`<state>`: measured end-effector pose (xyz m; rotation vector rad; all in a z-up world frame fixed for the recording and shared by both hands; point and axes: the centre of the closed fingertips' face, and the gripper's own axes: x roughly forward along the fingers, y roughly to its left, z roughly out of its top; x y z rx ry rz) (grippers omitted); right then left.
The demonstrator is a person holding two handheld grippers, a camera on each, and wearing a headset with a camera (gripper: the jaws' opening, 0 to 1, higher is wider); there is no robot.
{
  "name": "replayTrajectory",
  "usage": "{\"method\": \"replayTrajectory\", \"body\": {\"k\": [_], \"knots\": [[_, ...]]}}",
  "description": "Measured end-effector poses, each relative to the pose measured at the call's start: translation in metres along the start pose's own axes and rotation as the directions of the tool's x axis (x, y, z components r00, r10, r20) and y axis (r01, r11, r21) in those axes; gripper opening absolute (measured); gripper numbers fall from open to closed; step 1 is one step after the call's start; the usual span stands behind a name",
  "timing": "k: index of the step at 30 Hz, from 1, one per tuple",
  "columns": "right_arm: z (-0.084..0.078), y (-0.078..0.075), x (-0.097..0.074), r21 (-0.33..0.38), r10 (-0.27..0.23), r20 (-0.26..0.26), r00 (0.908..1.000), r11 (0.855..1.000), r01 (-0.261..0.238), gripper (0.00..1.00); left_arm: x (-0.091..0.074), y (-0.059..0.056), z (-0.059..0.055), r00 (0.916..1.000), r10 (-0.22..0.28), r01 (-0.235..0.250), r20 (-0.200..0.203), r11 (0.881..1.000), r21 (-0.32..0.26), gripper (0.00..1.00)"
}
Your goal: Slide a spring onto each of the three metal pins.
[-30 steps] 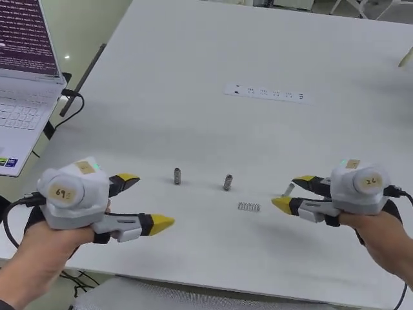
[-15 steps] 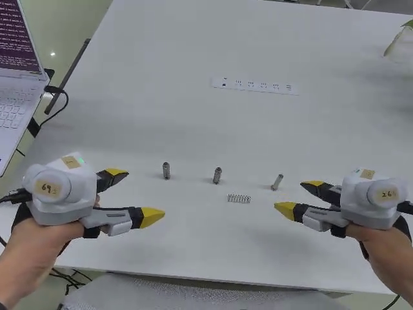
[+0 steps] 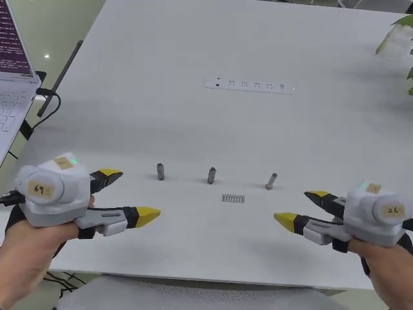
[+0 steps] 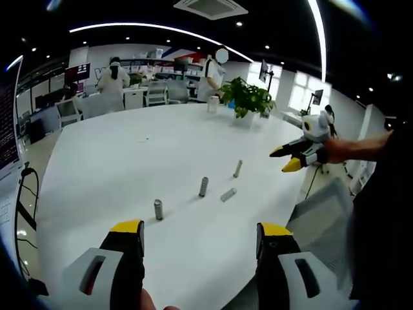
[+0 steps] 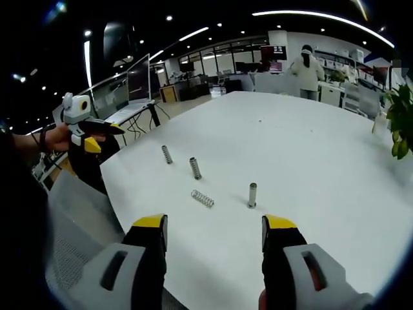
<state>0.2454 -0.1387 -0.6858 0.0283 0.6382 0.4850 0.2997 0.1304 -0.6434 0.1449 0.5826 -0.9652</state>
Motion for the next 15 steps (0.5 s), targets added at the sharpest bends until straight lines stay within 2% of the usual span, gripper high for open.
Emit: {"method": "replayTrajectory", "body": {"k": [9,15], "knots": [[-0.0047,0.0080,-0.0024,0.013,0.007,-0.002,1.0000,1.000,-0.007,0.67,0.0001,-0.0038,-0.0040,1.0000,0.003,-0.003,-0.006,1.000,-0.005,0.68],[-0.0077,0.0102,-0.0029,0.015,0.012,-0.007,0.9999,1.000,-0.012,0.69,0.0014,-0.0055,-0.0050,1.0000,0.003,-0.003,-0.009,1.000,-0.009,0.68]]}}
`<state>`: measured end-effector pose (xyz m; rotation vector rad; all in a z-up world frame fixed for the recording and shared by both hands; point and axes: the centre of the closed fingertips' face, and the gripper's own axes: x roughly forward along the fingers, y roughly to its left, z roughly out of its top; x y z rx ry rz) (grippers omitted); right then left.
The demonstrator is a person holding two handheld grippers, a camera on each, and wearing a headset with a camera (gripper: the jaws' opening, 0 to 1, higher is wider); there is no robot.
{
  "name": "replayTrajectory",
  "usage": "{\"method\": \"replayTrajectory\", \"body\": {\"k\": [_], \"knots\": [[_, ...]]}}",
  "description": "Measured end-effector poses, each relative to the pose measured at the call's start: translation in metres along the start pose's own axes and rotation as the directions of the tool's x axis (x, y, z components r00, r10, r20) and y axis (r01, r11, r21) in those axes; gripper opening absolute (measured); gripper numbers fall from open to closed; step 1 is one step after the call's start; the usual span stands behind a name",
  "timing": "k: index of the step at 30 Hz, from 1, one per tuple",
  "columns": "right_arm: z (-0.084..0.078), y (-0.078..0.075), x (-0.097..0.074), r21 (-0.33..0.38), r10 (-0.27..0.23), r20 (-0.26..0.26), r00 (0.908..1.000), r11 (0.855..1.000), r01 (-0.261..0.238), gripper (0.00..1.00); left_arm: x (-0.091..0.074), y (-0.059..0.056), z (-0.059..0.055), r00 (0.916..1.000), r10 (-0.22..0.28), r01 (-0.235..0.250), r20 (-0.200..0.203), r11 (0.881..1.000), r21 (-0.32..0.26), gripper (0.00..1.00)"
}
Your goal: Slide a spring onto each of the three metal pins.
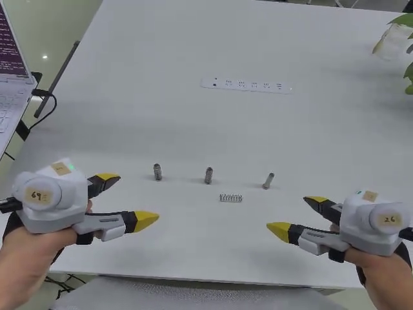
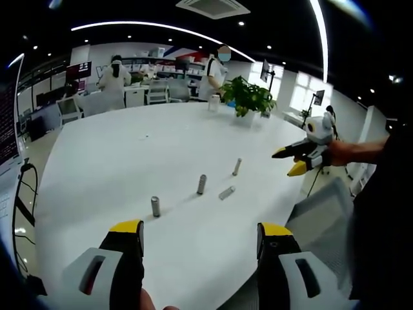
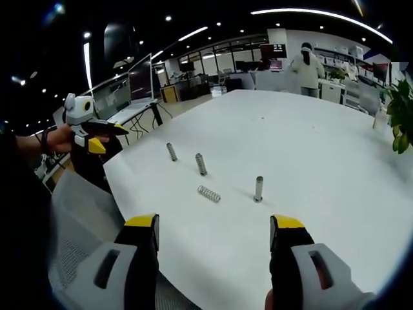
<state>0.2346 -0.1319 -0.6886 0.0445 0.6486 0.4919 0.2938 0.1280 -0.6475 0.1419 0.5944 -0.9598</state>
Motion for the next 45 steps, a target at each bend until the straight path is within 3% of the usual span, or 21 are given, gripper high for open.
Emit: {"method": "replayTrajectory", "body": {"k": [8,19,27,45], "knots": [[-0.002,-0.001,-0.005,-0.002,0.000,-0.010,1.0000,1.000,0.000,0.68,0.015,-0.011,0.004,0.9990,-0.037,0.038,-0.024,0.998,0.040,0.67],[-0.003,-0.005,-0.012,-0.005,-0.013,-0.006,0.9999,1.000,0.013,0.69,0.043,-0.037,0.016,0.9908,-0.122,0.128,-0.059,0.986,0.111,0.67],[-0.003,-0.004,-0.014,-0.010,-0.012,-0.012,0.9999,1.000,0.012,0.69,0.059,-0.046,0.015,0.9808,-0.164,0.181,-0.105,0.968,0.173,0.67],[-0.004,-0.001,-0.018,-0.027,0.002,-0.027,0.9996,1.000,-0.002,0.67,0.095,-0.062,0.019,0.9602,-0.230,0.263,-0.159,0.934,0.240,0.64]]}}
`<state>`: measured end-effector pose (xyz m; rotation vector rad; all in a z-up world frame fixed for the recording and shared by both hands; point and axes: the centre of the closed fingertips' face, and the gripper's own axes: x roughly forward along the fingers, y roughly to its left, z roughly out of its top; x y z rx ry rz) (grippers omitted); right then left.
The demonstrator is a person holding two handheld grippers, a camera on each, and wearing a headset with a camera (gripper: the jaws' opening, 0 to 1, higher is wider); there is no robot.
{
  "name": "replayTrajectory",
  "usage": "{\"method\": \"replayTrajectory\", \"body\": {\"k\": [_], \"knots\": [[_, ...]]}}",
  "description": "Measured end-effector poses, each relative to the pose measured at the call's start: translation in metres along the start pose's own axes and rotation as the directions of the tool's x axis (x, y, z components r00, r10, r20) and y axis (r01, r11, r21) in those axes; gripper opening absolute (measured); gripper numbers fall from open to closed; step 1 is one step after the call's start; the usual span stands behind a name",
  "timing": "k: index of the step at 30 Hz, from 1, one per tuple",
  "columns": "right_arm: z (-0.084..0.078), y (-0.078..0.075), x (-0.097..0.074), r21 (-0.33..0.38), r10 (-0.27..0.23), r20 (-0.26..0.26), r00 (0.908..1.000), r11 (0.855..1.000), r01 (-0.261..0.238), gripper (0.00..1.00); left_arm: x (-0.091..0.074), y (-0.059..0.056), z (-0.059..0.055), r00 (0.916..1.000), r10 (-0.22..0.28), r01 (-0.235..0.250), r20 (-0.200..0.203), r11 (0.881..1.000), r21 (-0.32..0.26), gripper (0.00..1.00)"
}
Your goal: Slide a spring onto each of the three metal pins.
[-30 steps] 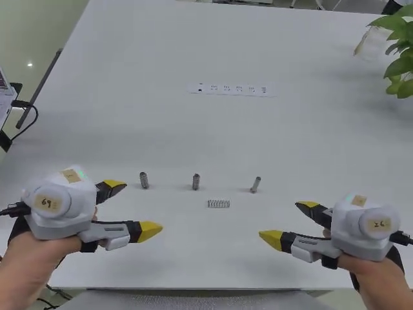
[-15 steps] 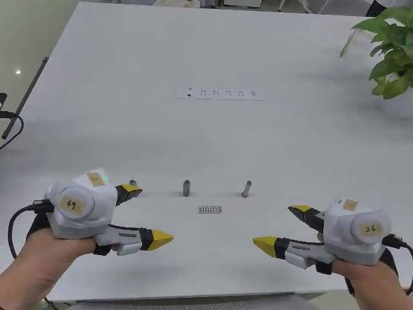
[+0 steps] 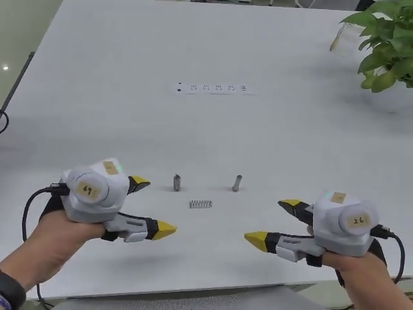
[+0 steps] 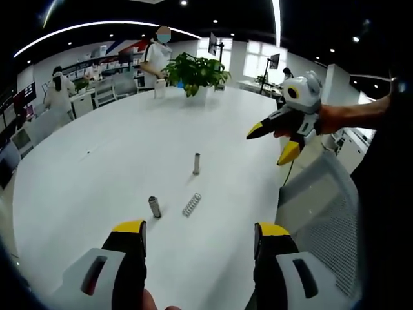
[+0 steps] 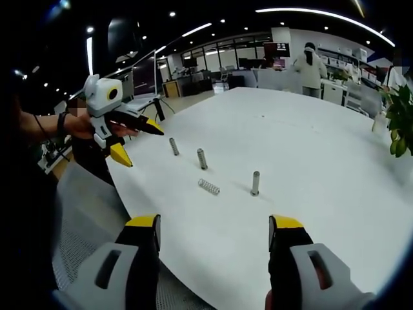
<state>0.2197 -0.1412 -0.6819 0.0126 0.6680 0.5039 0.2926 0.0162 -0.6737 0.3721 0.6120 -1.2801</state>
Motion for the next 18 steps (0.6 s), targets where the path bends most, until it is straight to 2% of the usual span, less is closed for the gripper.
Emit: {"method": "replayTrajectory", "body": {"k": [12,18], "knots": [[-0.002,-0.002,-0.004,0.012,-0.003,0.006,1.0000,1.000,0.003,0.66,0.028,-0.004,0.016,0.9991,-0.042,0.042,-0.008,0.998,0.036,0.60],[-0.003,0.000,-0.005,0.015,0.000,0.005,1.0000,1.000,-0.001,0.65,0.044,-0.006,0.017,0.9978,-0.064,0.064,-0.020,0.997,0.035,0.58]]}}
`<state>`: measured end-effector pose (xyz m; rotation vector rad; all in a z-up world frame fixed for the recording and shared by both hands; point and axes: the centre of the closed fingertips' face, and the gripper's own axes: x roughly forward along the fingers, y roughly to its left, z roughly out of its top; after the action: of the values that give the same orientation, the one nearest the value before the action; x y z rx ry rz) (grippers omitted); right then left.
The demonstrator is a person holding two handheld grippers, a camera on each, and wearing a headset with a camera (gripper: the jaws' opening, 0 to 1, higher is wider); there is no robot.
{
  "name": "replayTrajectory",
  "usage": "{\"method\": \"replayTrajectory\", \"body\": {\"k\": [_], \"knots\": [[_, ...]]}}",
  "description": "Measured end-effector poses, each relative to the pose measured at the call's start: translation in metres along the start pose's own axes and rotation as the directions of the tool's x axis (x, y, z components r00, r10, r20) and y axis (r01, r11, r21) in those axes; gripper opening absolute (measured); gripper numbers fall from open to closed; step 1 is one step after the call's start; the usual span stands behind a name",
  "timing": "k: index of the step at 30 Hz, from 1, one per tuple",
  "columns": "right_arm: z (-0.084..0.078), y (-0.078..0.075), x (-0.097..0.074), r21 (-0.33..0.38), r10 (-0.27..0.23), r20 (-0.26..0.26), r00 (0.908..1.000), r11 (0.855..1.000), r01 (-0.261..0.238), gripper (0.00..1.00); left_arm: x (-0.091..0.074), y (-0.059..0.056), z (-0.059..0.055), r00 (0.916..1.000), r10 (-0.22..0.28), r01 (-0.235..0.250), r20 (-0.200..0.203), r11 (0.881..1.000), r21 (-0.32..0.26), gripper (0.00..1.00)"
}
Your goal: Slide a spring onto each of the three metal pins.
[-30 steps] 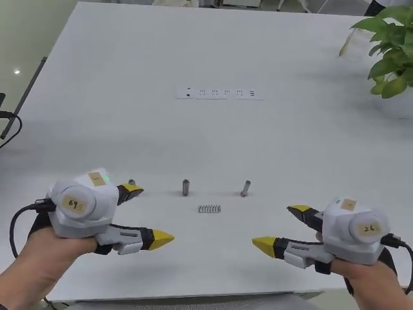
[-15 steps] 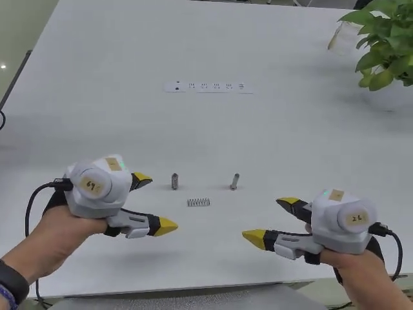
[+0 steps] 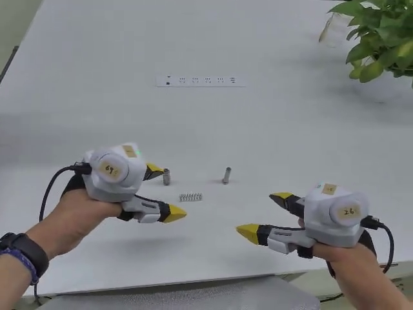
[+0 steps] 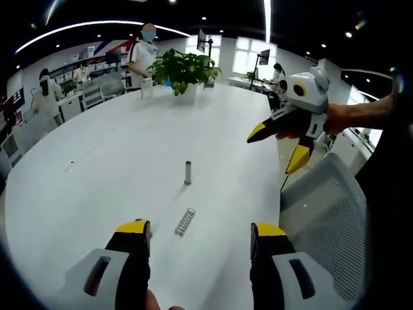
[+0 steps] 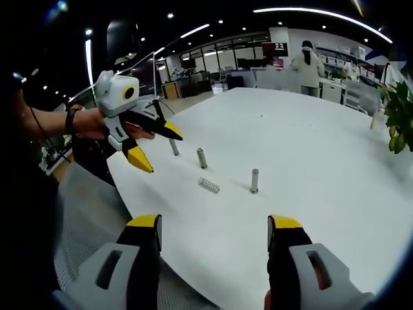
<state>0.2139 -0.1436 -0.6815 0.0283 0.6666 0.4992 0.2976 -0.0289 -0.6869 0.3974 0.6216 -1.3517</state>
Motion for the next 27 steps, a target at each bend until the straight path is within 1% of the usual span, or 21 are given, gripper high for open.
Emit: {"method": "replayTrajectory", "body": {"k": [4,9,14,16,18,22,27], "knots": [[-0.001,-0.001,-0.001,0.010,-0.003,0.004,1.0000,1.000,0.003,0.65,0.010,0.000,0.001,0.9999,-0.014,0.014,-0.004,1.000,-0.007,0.57],[-0.001,-0.003,-0.002,0.013,-0.003,0.006,1.0000,1.000,0.003,0.65,0.021,0.001,-0.002,0.9992,-0.029,0.029,-0.029,1.000,0.003,0.55],[0.001,-0.005,-0.003,0.012,-0.002,0.007,1.0000,1.000,0.002,0.65,0.035,-0.003,-0.012,0.9952,-0.066,0.068,-0.072,0.997,0.024,0.53],[0.001,-0.007,-0.003,0.014,-0.002,0.009,1.0000,1.000,0.002,0.65,0.041,-0.003,-0.016,0.9928,-0.075,0.078,-0.094,0.996,0.034,0.53],[0.001,-0.006,-0.003,0.016,0.000,0.011,0.9999,1.000,0.000,0.65,0.047,-0.002,-0.019,0.9907,-0.083,0.087,-0.107,0.996,0.033,0.52],[0.000,-0.004,-0.003,0.014,0.007,0.006,1.0000,1.000,-0.007,0.65,0.056,-0.002,-0.024,0.9883,-0.085,0.090,-0.127,0.995,0.032,0.50],[-0.001,-0.005,-0.004,0.020,0.015,0.008,0.9999,1.000,-0.015,0.65,0.068,0.000,-0.035,0.9846,-0.086,0.092,-0.152,0.995,0.028,0.46]]}}
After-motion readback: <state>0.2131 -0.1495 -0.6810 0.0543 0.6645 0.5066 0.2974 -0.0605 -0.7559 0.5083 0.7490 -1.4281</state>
